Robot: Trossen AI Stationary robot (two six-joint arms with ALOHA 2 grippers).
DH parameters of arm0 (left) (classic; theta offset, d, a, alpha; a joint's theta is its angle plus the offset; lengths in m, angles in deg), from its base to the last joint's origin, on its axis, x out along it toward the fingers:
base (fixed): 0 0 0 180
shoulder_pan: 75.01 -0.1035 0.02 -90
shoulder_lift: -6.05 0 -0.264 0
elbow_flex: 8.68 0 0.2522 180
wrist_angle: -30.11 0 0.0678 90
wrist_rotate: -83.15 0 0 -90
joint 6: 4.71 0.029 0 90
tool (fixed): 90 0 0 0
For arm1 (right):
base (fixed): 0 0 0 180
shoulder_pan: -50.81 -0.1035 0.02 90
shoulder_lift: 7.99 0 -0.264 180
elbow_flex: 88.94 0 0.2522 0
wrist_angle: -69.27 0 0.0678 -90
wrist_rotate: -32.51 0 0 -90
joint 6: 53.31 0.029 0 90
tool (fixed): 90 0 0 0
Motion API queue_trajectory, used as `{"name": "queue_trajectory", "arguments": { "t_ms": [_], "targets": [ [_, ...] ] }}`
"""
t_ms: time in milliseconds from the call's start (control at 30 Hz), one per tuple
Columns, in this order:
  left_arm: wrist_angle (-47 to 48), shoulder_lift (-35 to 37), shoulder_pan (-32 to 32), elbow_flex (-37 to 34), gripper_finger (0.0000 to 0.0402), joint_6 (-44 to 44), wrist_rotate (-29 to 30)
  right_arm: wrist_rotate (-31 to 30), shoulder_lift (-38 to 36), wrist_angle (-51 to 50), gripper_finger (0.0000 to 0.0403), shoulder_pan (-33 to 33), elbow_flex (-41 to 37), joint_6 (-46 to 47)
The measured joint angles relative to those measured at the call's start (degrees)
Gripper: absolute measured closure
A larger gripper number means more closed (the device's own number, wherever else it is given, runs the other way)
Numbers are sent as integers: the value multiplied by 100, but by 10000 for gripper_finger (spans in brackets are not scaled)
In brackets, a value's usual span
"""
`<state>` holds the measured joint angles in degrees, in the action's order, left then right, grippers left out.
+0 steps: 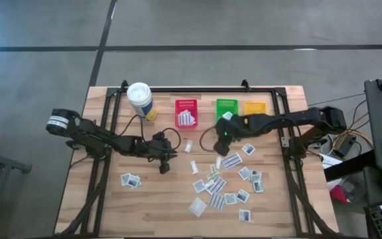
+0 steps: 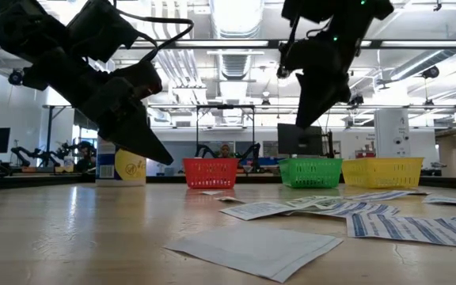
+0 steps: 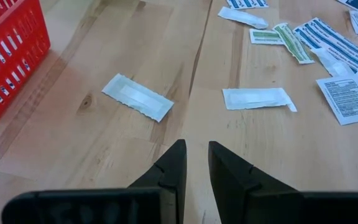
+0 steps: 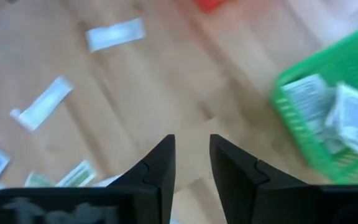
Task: Pick & Place First Aid Supplies
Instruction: Put the green bandage in the yellow bin
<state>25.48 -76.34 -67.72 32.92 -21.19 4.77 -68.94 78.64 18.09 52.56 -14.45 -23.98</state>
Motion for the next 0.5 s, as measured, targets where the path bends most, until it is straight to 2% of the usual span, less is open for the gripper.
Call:
{"name": "queue_trajectory", "arguments": {
  "t_ms": [300, 500],
  "targets": [
    [0, 0, 0, 0, 337, -16, 0, -4, 11, 51, 324, -953, -11, 449],
    [0, 0, 0, 0, 337, -21, 0, -6, 50, 231, 329, -1438, -39, 341]
  ]
}}
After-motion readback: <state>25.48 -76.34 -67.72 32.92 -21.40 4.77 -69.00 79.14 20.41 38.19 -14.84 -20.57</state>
